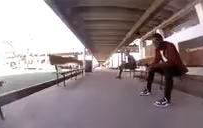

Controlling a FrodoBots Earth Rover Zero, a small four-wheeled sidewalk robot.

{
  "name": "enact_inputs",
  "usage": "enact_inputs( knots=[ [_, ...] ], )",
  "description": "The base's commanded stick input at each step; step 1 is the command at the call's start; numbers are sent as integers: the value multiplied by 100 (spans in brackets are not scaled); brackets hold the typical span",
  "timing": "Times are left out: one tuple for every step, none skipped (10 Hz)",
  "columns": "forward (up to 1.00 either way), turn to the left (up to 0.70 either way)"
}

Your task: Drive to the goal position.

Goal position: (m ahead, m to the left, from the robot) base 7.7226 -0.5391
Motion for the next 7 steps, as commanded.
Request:
enact_inputs(
  knots=[
    [70,0],
    [70,0],
    [70,1],
    [70,3],
    [70,3],
    [70,3],
    [70,3]
  ],
)
